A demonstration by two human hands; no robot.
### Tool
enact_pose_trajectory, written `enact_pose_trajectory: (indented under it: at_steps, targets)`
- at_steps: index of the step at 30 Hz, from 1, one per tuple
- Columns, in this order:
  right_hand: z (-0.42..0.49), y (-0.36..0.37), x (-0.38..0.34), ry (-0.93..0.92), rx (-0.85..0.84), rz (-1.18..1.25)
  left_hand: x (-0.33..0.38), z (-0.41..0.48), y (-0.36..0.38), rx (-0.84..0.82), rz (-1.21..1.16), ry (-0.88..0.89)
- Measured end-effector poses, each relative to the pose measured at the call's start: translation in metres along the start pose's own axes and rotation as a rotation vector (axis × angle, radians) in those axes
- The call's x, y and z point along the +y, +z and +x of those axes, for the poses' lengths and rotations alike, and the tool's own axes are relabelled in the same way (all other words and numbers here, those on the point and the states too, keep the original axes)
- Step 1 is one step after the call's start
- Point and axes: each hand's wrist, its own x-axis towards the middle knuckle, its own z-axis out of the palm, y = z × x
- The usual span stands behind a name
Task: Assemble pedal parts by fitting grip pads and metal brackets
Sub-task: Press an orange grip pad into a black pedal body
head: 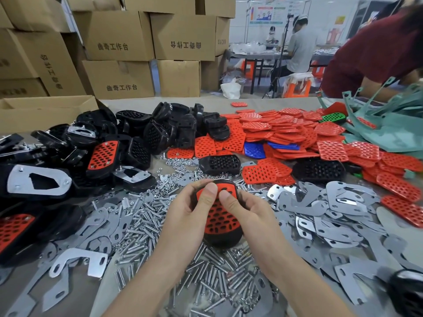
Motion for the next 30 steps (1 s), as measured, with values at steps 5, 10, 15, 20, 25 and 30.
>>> enact_pose_trajectory:
  at_steps: [5,10,15,20,25,30]
  targets:
    - [0.0,0.003,0.001,-0.089,-0.012,-0.007,0.002,0.0,-0.003,0.032,0.015,0.057]
    - [0.002,0.002,0.003,-0.14,0.004,0.005,0.0,-0.001,-0.002,0.029,0.008,0.064]
    - [0.008,-0.002,0.007,-0.112,0.138,0.127,-0.002,-0.001,0.003,-0.073,0.059,0.065]
    - [0.01,-0.005,0.007,-0.124,0.067,0.195,-0.005,0.0,0.001,-0.027,0.106,0.108]
    - [0.006,0.001,0.007,-0.128,-0.075,-0.027,-0.005,0.004,-0.007,0.059,-0.013,0.098]
    - [0.006,-0.004,0.002,-0.164,0.014,-0.03,-0.007,0.005,-0.006,-0.081,0.035,0.083]
